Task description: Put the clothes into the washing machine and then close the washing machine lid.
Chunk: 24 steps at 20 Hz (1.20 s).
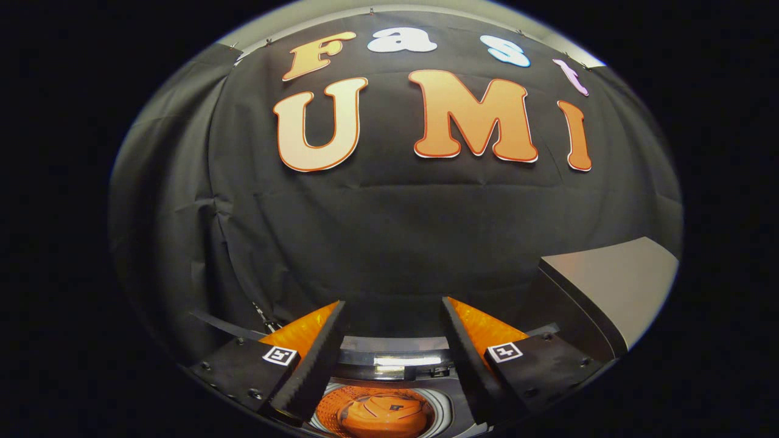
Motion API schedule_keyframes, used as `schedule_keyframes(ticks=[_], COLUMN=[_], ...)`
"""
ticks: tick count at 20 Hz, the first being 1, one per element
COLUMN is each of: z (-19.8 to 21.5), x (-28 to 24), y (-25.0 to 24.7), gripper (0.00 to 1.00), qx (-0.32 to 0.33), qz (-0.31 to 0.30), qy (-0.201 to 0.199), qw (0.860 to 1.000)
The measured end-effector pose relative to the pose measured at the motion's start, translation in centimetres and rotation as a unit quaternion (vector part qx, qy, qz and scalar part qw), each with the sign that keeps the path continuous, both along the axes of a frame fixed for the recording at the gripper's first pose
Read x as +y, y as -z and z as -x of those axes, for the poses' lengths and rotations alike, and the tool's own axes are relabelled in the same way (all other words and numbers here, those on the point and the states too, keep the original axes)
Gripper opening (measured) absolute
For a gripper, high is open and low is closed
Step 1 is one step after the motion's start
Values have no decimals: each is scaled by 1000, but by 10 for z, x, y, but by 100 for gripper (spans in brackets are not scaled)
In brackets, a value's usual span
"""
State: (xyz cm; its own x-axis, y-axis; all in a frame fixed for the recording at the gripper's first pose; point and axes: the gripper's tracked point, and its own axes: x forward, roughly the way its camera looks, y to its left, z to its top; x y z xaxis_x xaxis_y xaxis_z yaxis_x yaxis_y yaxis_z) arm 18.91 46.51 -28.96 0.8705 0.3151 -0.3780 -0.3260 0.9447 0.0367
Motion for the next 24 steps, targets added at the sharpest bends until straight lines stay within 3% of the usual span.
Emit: schedule_keyframes(ticks=[13, 17, 24], z=[83, 93, 94], x=[-35, -39, -43], y=[49, 79, 52], gripper=[98, 98, 98], qx=[-21, 19, 6], qz=[2, 12, -4], qy=[12, 12, 13], qw=[1000, 1000, 1000])
